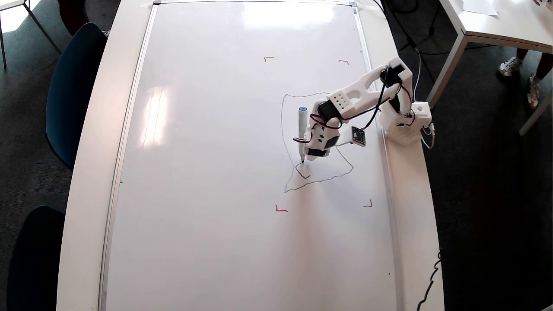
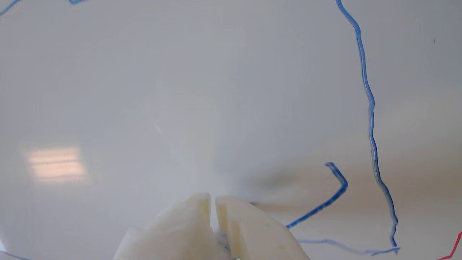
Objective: Draw on a whiteboard a robot head using a pen attached to the gripper
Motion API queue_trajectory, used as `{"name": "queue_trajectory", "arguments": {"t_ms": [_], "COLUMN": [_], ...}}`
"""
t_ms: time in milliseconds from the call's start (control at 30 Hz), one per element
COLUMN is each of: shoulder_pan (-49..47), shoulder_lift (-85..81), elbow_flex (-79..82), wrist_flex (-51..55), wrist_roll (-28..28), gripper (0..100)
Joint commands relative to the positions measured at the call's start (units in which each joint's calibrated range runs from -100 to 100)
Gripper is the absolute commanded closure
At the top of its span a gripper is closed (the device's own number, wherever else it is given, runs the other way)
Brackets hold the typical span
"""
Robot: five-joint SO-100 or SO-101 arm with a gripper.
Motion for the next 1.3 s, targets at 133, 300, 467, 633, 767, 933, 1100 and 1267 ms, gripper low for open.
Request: {"name": "queue_trajectory", "arguments": {"t_ms": [133, 300, 467, 633, 767, 933, 1100, 1267], "shoulder_pan": [-1.5, -4.1, -5.4, -6.1, -6.0, -4.1, -1.1, 5.2], "shoulder_lift": [-4.2, -4.2, -4.2, -4.2, -5.3, -10.7, -14.4, -14.3], "elbow_flex": [4.1, 3.8, 2.8, 1.8, 0.0, -4.4, -9.5, -9.1], "wrist_flex": [0.7, 0.7, -0.3, -0.3, 0.6, 1.9, 11.7, 17.7], "wrist_roll": [0.0, -0.1, -1.4, -1.9, -1.9, -1.5, -1.4, 1.1], "gripper": [99, 99, 99, 99, 99, 99, 99, 99]}}
